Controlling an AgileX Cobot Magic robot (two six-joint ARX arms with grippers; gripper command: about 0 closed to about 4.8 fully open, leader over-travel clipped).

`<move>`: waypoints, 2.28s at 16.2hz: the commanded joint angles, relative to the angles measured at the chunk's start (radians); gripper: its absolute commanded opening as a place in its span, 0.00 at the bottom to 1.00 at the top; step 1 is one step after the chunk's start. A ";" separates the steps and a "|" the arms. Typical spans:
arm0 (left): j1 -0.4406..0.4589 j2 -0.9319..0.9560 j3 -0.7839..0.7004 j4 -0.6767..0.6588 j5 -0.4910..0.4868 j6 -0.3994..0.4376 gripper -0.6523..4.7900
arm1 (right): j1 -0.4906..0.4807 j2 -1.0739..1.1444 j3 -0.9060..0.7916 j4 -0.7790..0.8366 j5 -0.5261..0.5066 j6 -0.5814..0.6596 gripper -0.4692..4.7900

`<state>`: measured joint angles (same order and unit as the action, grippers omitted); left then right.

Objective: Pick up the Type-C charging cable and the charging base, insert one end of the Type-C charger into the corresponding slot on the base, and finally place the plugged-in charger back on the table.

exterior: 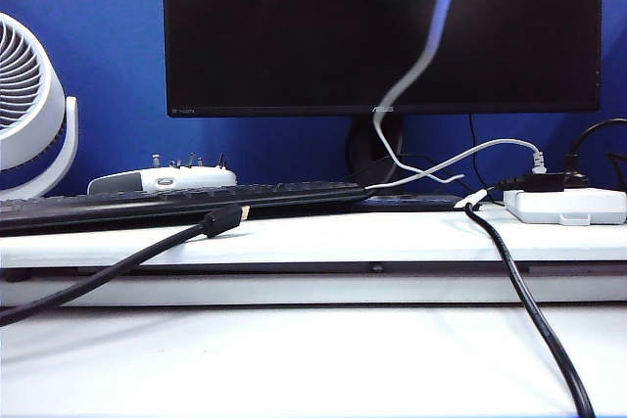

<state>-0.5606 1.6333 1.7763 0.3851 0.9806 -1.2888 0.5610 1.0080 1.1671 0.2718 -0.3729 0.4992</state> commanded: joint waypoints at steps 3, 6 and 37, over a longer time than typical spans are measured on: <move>0.011 -0.007 0.005 -0.003 -0.124 0.154 0.26 | -0.006 -0.009 0.010 0.017 0.037 -0.027 0.09; 0.015 -0.007 0.005 -0.098 -0.169 0.272 0.22 | -0.011 0.006 0.010 -0.209 0.049 -0.177 0.09; 0.103 -0.019 0.005 -0.153 -0.105 0.332 0.22 | -0.188 0.277 0.010 -0.712 0.328 -0.453 0.58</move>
<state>-0.4576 1.6211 1.7756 0.2123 0.8772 -0.9611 0.3885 1.2991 1.1736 -0.3897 -0.0765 0.0647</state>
